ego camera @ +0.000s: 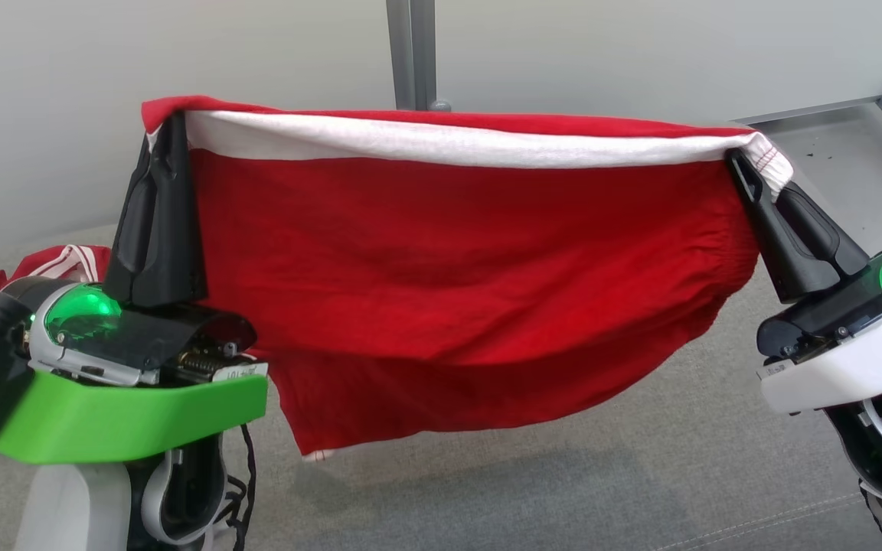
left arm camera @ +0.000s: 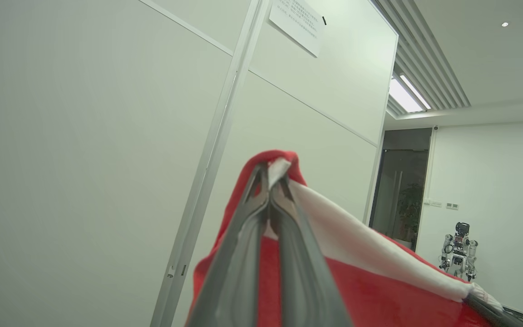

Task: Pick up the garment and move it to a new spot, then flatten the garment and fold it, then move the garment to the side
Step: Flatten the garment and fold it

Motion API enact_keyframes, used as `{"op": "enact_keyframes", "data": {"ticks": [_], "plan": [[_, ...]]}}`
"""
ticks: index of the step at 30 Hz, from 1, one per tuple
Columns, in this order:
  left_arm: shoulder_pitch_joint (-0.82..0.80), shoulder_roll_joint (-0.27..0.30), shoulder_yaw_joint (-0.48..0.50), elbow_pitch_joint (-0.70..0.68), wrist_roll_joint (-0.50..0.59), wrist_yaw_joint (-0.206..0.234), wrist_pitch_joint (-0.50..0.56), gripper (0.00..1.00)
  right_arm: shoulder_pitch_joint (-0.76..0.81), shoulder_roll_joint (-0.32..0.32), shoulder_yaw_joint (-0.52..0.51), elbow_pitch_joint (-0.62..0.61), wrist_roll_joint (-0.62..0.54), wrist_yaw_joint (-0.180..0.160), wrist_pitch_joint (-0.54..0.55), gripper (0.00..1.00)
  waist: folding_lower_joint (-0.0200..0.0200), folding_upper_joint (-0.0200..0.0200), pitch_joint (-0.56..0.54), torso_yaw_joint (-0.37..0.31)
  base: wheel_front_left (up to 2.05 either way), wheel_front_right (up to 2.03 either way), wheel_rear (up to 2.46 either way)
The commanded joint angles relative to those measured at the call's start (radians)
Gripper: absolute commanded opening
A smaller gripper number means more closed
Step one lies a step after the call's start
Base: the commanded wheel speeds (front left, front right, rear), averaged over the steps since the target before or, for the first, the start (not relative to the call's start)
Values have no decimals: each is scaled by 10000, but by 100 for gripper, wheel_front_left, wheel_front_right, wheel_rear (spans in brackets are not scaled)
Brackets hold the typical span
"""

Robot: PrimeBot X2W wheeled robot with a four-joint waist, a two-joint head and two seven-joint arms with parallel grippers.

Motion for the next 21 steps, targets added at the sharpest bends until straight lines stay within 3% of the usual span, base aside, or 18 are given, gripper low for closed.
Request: {"op": "enact_keyframes", "data": {"ticks": [1, 6, 14, 21], "plan": [[-95, 46, -65, -258, 84, 122, 204, 0, 152, 45, -28, -185, -85, 0, 148, 0, 1, 2, 70, 9, 0, 0, 0], [-248, 84, -74, 76, -156, 220, 635, 0, -201, 9, 363, 217, 16, 0, 431, 0, 1, 2, 368, 68, 0, 0, 0], [-1731, 342, 113, 2517, -325, 16, 1088, 0, -2390, -178, 1394, 2731, -145, -1, 428, 0, 1, 2, 1460, 263, 0, 0, 0], [-5570, 379, -87, 6244, 125, -395, 1289, 0, -7035, -96, 2705, 6382, -455, -1, -463, 0, 1, 2, 3336, 702, 0, 0, 0]]}}
